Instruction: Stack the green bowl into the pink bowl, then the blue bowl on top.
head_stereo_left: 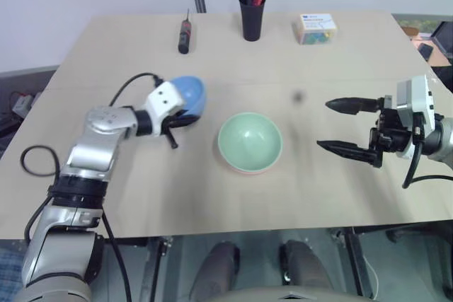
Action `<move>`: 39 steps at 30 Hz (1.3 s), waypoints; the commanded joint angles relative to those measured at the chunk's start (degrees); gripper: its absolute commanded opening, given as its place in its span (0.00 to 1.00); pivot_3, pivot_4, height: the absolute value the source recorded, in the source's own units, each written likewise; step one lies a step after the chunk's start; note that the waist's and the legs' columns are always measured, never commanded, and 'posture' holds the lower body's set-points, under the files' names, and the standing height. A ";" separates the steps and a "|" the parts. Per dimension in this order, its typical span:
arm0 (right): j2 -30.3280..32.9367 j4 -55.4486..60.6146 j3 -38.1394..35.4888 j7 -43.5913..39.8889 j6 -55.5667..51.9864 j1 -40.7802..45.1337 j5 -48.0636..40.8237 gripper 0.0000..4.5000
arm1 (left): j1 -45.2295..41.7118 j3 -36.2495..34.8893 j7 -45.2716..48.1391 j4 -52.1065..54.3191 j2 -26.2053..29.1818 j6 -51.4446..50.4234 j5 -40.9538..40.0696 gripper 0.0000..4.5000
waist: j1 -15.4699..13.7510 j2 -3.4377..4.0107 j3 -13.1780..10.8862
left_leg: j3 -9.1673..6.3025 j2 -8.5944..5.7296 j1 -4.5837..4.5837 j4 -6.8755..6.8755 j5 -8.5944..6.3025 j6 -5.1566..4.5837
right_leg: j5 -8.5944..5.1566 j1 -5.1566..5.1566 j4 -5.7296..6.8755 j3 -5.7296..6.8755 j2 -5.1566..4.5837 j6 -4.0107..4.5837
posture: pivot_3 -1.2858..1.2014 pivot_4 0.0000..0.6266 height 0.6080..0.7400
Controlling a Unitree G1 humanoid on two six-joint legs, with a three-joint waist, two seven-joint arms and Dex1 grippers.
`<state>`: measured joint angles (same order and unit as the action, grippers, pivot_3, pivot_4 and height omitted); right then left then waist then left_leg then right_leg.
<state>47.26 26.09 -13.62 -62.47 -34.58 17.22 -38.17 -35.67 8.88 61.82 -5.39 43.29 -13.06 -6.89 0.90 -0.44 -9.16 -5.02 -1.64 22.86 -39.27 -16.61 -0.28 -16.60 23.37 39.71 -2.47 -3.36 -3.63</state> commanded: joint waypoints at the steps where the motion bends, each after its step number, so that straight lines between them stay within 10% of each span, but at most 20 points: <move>1: 1.06 0.45 -1.36 -0.62 2.70 -0.58 -0.17 0.96 | -3.29 3.92 3.62 6.42 -0.91 6.97 2.06 0.01 | 0.05 0.00 0.00 | 0.02 0.00 0.00 0.00 0.00 0.01 | 0.00 0.00 0.00 -0.02 0.00 0.00 | 0.52 0.24 1.00; 13: 1.75 0.43 -1.71 0.52 4.21 -2.85 -0.34 0.96 | -4.30 8.33 13.96 14.66 -1.07 17.23 0.43 0.01 | 0.08 -0.04 -0.03 | 0.05 0.05 -0.03 -0.06 -0.01 -0.03 | 0.00 -0.01 0.03 -0.07 0.11 0.00 | 0.52 0.24 1.00; 39: 2.03 -0.70 -0.73 0.63 5.69 -2.89 0.28 0.96 | -7.44 4.82 4.57 1.53 -2.68 25.67 5.84 0.01 | 0.04 -0.05 -0.04 | 0.03 0.05 -0.03 -0.10 -0.01 -0.03 | 0.00 -0.02 0.04 -0.06 0.16 0.00 | 0.52 0.24 1.00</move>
<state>48.52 24.72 -13.42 -61.92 -29.86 14.18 -37.67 -41.51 15.93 66.92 -5.10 40.86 11.46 0.41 0.94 -0.49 -9.20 -4.99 -1.59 22.83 -39.37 -16.62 -0.31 -16.60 23.35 39.75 -2.53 -3.20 -3.63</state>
